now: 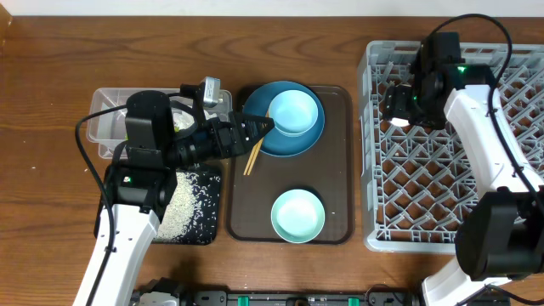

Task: Sort waste into correct bins and load items into the dishwasher rack
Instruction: 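Release the cup and move the right gripper to the green bowl, then grasp the pale green bowl on the brown tray with the right gripper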

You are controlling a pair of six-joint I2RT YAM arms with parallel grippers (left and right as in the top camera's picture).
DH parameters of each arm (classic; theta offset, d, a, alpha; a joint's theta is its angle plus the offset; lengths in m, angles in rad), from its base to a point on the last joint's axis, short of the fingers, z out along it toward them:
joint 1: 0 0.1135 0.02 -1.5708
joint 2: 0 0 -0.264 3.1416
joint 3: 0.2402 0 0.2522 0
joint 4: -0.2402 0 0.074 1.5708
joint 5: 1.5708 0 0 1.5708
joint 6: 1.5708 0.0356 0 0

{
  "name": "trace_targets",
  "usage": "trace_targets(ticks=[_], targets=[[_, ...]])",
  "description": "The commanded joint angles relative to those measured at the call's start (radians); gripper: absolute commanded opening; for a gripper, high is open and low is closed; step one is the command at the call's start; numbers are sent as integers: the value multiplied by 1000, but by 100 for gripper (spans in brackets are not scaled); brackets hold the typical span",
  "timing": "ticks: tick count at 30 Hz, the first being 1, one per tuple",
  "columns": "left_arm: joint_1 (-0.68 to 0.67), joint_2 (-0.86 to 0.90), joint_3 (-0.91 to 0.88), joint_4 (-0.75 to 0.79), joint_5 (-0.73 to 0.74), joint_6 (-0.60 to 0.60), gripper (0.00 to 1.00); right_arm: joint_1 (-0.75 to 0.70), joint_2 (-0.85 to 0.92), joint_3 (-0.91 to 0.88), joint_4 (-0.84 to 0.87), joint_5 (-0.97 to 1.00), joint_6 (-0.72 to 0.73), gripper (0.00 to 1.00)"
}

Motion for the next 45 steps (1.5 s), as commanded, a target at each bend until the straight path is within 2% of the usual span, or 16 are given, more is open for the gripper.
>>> trace_targets(ticks=[1,13,22,27,34,41,45], targets=[[4,2,13,1,2,10,95,9,-20,-3,-1,-5,-5,82],[4,2,13,1,2,10,95,13,-20,-3,-2,-32,-5,82],[4,2,13,1,2,10,95,14,-20,-3,-14,-501,-83,81],[4,2,13,1,2,10,95,59,-20,-3,-66,-562,-86,83],[4,2,13,1,2,10,95,247,-20,-16,-114,-549,-109,83],[4,2,13,1,2,10,95,483,-20,-43,-117,-446,-107,83],[4,2,13,1,2,10,95,619,-20,-51,-118,-365,-41,84]])
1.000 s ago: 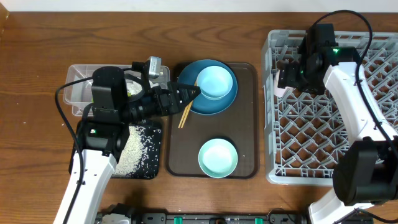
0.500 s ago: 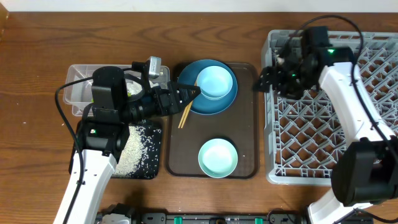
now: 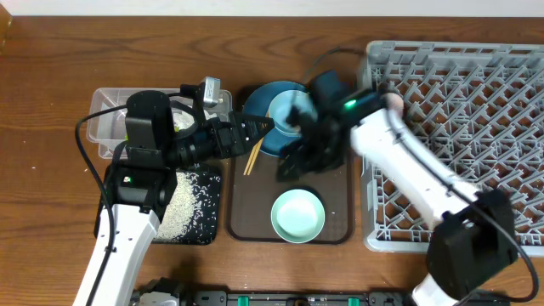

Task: Sort waste into correct bins and load items into the dishwasher rack
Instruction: 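Grasp the pale green bowl on the brown tray with the right gripper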

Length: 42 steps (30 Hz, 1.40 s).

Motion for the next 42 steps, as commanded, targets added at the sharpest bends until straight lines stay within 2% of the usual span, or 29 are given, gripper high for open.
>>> trace_targets(ticks=[1,4,9,12,16,25,29,35,40,42], targets=[[4,2,13,1,2,10,95,103,-20,-14,-3,95,56,85],[4,2,13,1,7,-7,95,187,-20,-18,-3,152,108,87],[29,1,13,9,25,-229,95,285,-20,-19,-2,235,203,89],[100,1,13,89,91,-292,95,317,-20,-19,-1,280,257,90],[264,1,13,181,153,-304,95,332,-20,-19,5,282,263,90],[763,2,13,176,244,-320,95,359,-20,-34,0,286,263,88],[914,2,13,177,243,-320,95,367,-20,-79,13,286,263,87],[1022,2,13,177,243,-320,95,374,-20,-171,73,284,278,81],[1029,2,13,177,243,-320,95,392,-20,-221,142,283,278,69],[1029,2,13,177,243,-320,95,401,-20,-251,191,293,277,68]])
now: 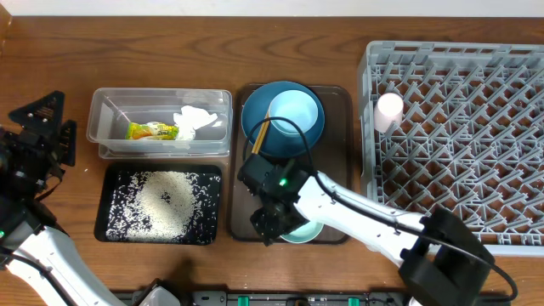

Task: Sort waste into correct bins and load items into the dishwasher rack
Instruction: 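Grasp the pale green bowl on the brown tray with the right gripper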

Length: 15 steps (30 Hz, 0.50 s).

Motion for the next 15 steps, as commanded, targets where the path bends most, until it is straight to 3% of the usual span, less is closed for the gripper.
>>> trace_targets(ticks=[1,7,11,15], targets=[[4,0,13,4,24,-5,95,23,-18,-44,50,26,6,67],[4,0,13,4,24,-5,95,32,-18,-115,131,33,6,53],[5,0,13,4,24,-5,95,29,-18,-114,132,33,6,32],[4,0,13,4,24,-5,95,23,-18,-111,126,32,6,4]])
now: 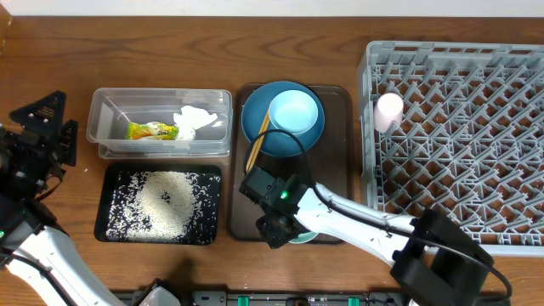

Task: Sort waste into correct bins and load items into the dishwasher rack
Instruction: 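Grasp the pale green bowl on the brown tray with the right gripper, then carry the green bowl right and place it in the rack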

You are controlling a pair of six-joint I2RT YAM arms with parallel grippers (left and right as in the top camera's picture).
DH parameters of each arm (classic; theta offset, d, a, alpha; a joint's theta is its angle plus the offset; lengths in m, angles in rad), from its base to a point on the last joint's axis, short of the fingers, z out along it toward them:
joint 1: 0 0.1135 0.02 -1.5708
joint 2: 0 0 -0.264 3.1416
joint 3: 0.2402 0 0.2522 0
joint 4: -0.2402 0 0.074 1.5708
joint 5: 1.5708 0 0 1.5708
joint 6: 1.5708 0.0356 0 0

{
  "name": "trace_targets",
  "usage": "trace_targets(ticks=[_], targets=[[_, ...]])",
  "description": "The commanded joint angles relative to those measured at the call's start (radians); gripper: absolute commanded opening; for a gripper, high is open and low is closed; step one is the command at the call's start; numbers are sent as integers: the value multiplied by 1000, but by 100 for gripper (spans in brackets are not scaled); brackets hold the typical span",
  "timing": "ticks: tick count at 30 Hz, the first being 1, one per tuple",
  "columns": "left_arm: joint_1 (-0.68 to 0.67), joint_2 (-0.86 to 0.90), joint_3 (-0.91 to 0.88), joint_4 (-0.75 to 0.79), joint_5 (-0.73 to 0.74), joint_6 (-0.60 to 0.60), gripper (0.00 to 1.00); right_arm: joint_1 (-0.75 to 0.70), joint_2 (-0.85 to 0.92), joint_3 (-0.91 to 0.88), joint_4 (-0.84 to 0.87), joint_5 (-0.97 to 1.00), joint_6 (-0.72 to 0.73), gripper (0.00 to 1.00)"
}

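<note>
A brown tray (336, 170) holds a blue plate (255, 115) with a light-blue bowl (295, 111) on it. Wooden chopsticks (257, 146) lean on the plate's left rim. At the tray's front, my right gripper (277, 228) hangs over the small teal bowl (308, 237), of which only a sliver shows; its fingers are hidden under the wrist. A pink cup (388, 110) lies in the grey dishwasher rack (476, 144). My left gripper (41, 136) is drawn back at the far left edge, with nothing seen in it.
A clear bin (110, 127) at the back left holds a yellow-green wrapper (150, 131) and crumpled white paper (192, 121). In front of it lies a black tray (115, 228) with spilled rice (161, 194).
My right gripper has shifted slightly toward the tray's front edge and covers more of the small teal bowl. The left arm has not moved.
First my right gripper was at the rack's back-left corner and my left by the blue plate. Then the right arm was over the tray, the pink cup left in the rack. Later the left was at the far left and the right over the small bowl.
</note>
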Motion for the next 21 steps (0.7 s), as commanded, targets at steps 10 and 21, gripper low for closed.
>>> trace_targets(ticks=[10,21], targets=[[4,0,13,4,14,-4,95,-44,-37,110,-90,-63,-11,1],[4,0,13,4,14,-4,95,-211,-193,354,-150,-89,-220,1]])
